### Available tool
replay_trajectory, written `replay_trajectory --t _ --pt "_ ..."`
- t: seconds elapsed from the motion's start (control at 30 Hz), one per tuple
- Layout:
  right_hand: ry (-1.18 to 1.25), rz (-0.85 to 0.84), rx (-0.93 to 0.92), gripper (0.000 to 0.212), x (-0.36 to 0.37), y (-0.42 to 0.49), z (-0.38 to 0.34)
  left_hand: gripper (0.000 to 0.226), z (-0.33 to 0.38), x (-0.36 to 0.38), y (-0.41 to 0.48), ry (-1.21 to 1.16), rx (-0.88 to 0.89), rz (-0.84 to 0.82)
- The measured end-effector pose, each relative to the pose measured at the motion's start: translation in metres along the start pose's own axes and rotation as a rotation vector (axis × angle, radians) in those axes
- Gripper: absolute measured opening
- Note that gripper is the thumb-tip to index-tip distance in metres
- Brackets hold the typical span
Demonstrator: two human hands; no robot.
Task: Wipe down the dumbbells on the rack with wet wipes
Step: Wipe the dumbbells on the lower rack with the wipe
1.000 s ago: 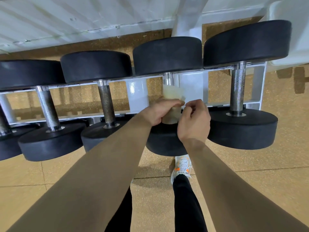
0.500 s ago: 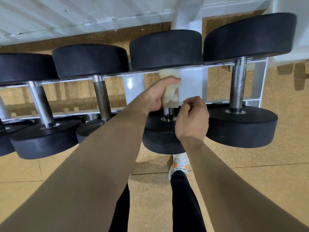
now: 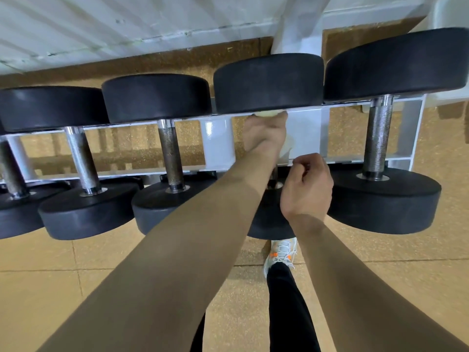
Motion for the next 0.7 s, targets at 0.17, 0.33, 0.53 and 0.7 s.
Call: replay_trajectory --t 0.17,0.33,0.53,0.7 --pt "0.008 0.004 -0.005 0.029 -0.001 0.000 0.001 0.036 -0.005 -0.011 -0.003 -0.206 -0.156 -0.503" --pt "0.001 -0.015 0.002 0.030 -0.002 0.000 -0.002 0.018 -0.027 -0.022 -0.013 -0.075 -0.268 -0.655" --pt "-0.009 -0.013 0.014 0.030 -0.003 -0.001 -0.002 0.027 -0.050 -0.024 -0.020 0.079 -0.194 -0.484" --pt "0.002 0.003 0.003 0.019 -0.003 -0.001 -0.001 0.048 -0.039 -0.016 -0.013 -0.057 -0.174 -0.369"
Point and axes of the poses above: each hand's wrist, its own y-axis towards the middle knuckle, its own x-axis out of the palm, z = x × y, the point moved 4 cm from there along y, towards the middle knuckle, and after that the axes turned 7 degrees about -y, right-handed, at the moved point
